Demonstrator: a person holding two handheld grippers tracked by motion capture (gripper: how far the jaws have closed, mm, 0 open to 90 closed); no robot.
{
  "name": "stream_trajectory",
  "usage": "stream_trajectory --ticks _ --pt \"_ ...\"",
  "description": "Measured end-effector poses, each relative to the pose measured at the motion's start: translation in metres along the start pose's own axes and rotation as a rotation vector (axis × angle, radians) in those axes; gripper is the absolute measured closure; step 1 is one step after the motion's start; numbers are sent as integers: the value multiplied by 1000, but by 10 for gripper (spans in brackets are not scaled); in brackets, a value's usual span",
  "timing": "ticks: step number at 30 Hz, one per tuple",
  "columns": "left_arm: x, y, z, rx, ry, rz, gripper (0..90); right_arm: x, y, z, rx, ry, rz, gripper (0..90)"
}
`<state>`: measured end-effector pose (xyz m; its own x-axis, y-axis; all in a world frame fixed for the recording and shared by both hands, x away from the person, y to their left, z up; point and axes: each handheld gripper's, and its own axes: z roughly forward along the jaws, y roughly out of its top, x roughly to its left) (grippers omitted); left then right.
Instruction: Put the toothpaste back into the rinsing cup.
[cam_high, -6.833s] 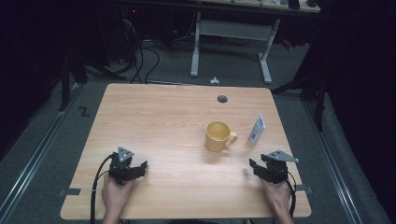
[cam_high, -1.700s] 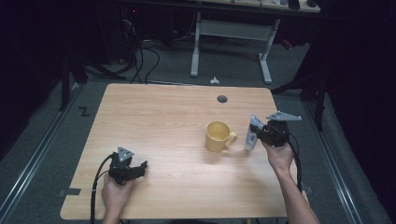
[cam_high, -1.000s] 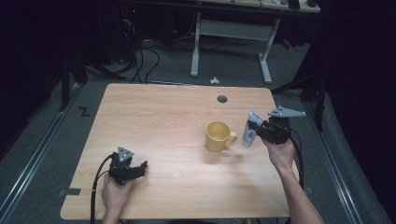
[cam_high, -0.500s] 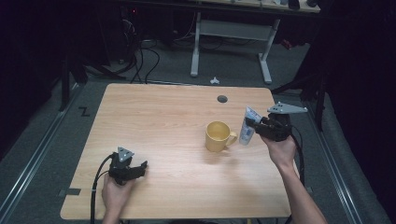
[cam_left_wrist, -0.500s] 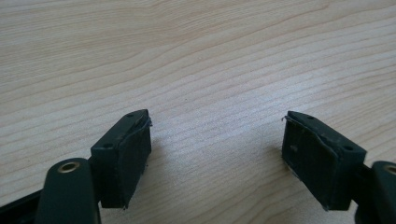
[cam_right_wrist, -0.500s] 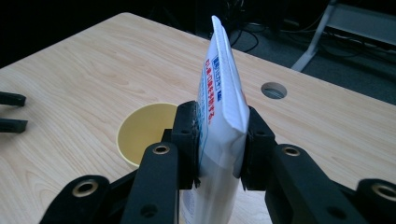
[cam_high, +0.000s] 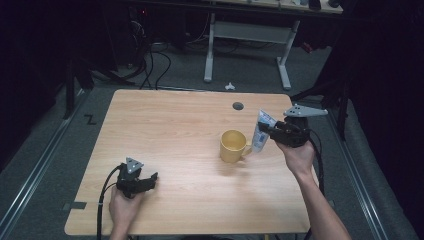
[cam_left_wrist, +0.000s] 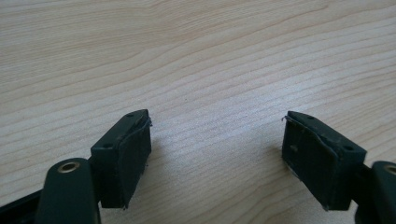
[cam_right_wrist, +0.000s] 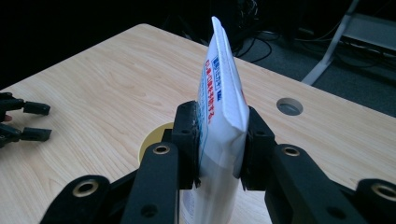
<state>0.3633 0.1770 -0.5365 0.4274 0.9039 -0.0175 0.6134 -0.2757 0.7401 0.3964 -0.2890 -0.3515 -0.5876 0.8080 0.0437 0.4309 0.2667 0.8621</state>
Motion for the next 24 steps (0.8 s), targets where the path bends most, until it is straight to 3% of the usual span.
stream_trajectory --ticks 24 --pt "0 0 0 0 0 0 241 11 21 18 -5 38 -21 722"
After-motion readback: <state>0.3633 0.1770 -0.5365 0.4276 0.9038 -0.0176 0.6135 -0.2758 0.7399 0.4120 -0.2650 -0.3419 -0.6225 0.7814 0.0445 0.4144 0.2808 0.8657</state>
